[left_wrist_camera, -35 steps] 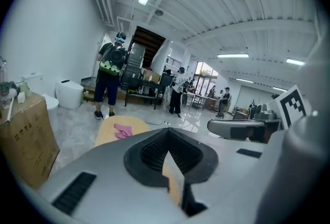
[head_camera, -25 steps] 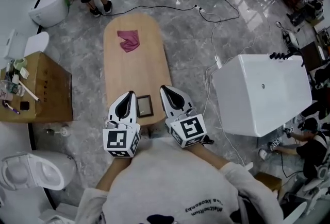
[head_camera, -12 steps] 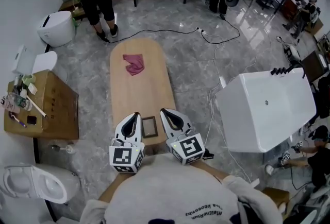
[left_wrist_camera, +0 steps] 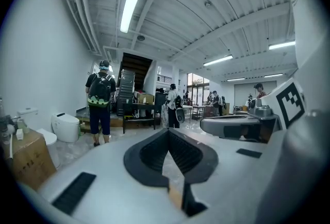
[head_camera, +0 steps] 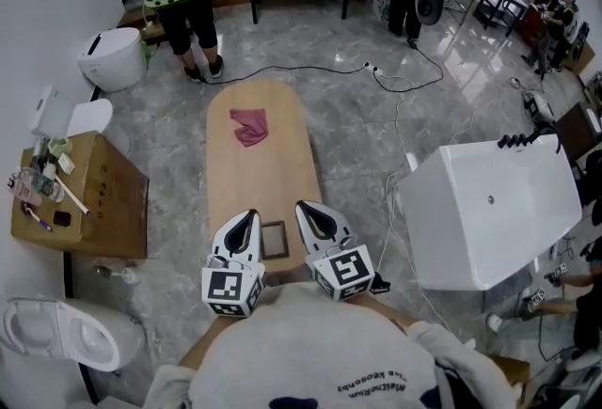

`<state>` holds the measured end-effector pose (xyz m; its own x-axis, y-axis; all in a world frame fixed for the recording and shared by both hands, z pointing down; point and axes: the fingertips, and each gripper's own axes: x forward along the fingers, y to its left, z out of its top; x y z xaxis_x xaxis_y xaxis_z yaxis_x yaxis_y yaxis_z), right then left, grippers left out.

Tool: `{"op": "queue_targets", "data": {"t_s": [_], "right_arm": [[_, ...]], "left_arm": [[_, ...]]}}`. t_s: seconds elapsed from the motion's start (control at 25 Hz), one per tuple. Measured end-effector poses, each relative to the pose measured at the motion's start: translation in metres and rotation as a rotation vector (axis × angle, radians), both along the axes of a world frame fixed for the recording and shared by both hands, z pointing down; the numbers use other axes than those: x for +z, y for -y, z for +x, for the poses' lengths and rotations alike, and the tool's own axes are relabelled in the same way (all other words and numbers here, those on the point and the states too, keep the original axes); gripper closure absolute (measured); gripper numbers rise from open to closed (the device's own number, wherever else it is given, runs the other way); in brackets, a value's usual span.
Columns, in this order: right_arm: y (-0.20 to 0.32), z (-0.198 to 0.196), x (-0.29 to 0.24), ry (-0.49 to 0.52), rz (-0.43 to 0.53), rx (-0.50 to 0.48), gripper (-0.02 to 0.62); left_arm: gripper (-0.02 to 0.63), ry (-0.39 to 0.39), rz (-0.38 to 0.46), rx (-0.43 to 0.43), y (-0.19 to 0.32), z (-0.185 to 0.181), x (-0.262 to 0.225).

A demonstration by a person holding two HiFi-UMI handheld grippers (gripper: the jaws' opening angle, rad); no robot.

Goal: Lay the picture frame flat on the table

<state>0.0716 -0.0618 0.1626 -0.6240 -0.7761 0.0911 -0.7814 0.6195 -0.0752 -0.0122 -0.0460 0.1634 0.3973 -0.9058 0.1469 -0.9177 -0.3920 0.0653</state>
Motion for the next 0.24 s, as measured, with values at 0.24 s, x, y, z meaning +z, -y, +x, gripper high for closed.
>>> {"op": "queue_targets", "data": {"t_s": [0.24], "right_arm": [[-0.0029, 0.0095, 0.0023, 0.000, 0.008, -0.016, 0.586]], "left_arm": [[0.597, -0.004, -0.003, -0.019, -0.0067, 0.0087, 0.0061]]}}
